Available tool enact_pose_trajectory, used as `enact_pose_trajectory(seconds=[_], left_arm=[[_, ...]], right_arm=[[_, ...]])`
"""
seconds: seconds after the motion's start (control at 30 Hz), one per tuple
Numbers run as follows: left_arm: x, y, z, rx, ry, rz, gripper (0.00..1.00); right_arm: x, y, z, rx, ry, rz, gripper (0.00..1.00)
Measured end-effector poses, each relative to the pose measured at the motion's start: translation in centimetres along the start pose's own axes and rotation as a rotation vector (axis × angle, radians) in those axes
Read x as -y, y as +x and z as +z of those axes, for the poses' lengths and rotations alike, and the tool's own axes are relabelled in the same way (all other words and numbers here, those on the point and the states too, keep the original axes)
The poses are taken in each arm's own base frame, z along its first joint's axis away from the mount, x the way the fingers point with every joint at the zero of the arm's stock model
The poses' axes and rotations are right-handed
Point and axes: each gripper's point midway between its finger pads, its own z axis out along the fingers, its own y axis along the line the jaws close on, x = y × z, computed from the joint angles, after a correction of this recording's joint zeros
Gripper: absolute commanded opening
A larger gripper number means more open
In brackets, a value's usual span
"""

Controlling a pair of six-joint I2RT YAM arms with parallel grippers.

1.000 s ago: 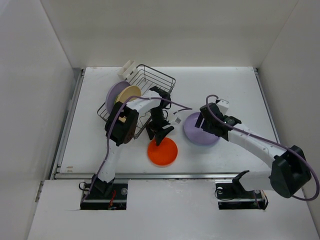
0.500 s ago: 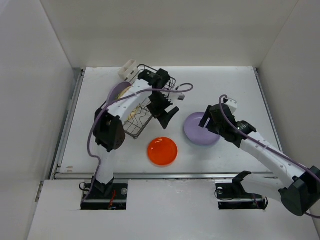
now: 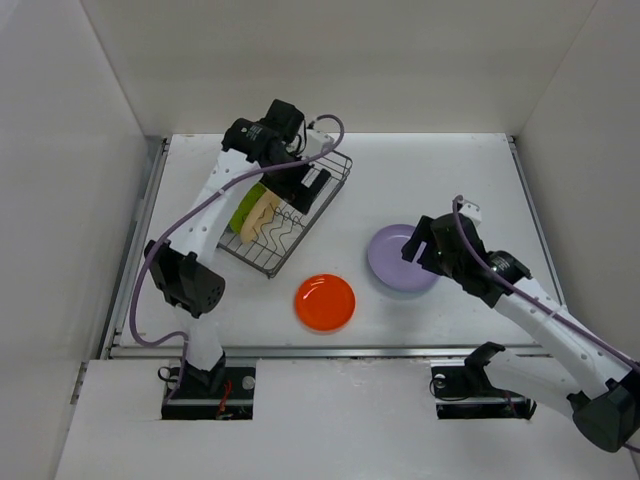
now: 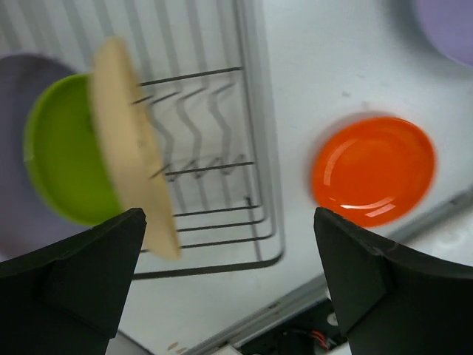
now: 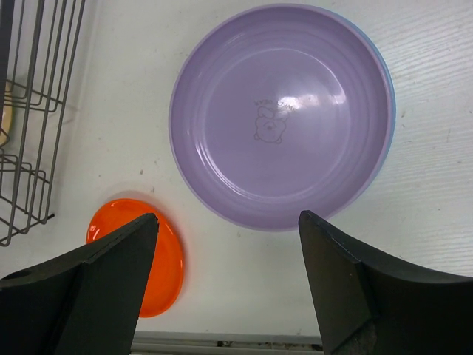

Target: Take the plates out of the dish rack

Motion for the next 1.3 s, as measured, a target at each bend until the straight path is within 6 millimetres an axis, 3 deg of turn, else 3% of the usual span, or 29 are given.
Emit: enact_pose_trajectory(seconds=[0.17,0.27,0.37,0.5,0.53,0.67,0.77,0.8,0.9,1.13,1.3], left_arm=[[-6.4,0.6,-0.6,-0.016,-0.282,-0.062,0.91],[-8.3,1.6,-0.1,-0.051,-0.396,-0.061,0.98],[-9.0,2.3,0.7,-0.085,-0.437,-0.056,0.96],[-9.8,2.9,1.8,-0.127,-0.441,-0.072,0.74],[-9.9,3.0,2.0,-0.132,-0.440,-0.078,0.60],[-11.4,4.3,3.6,-0.183,-0.420,-0.136,0.43],[-12.1,4.8,3.7,-0.190,-0.416,-0.161,0.28],[-12.1,4.8,3.7,-0.189,-0.415,-0.163,0.17],[-12.5,4.9,3.4,-0.200,-0.438,-0.138,0.01],[-12.4,4.4,2.6,-0.181,-0.441,-0.154,0.00],[-12.7,2.7,-1.2,-0.090,-0.497,-0.155,0.00]], right_arm=[[0.0,0.2,-0.2,-0.009,-0.006,-0.012,0.83],[0.1,0.3,-0.3,-0.014,-0.009,-0.016,0.83],[-0.1,0.3,-0.5,-0.016,-0.021,-0.015,0.83],[-0.2,0.3,-0.6,-0.016,-0.028,-0.016,0.83],[-0.2,0.3,-0.6,-0.016,-0.028,-0.016,0.83],[-0.1,0.3,-0.6,-0.017,-0.028,-0.016,0.83],[-0.1,0.4,-0.6,-0.018,-0.027,-0.016,0.83],[0.0,0.4,-0.6,-0.019,-0.025,-0.017,0.83],[0.2,0.7,-0.6,-0.021,-0.025,-0.016,0.83],[0.5,0.6,-1.3,-0.011,-0.035,-0.005,0.82],[0.7,0.7,-1.5,-0.019,-0.028,-0.008,0.82]])
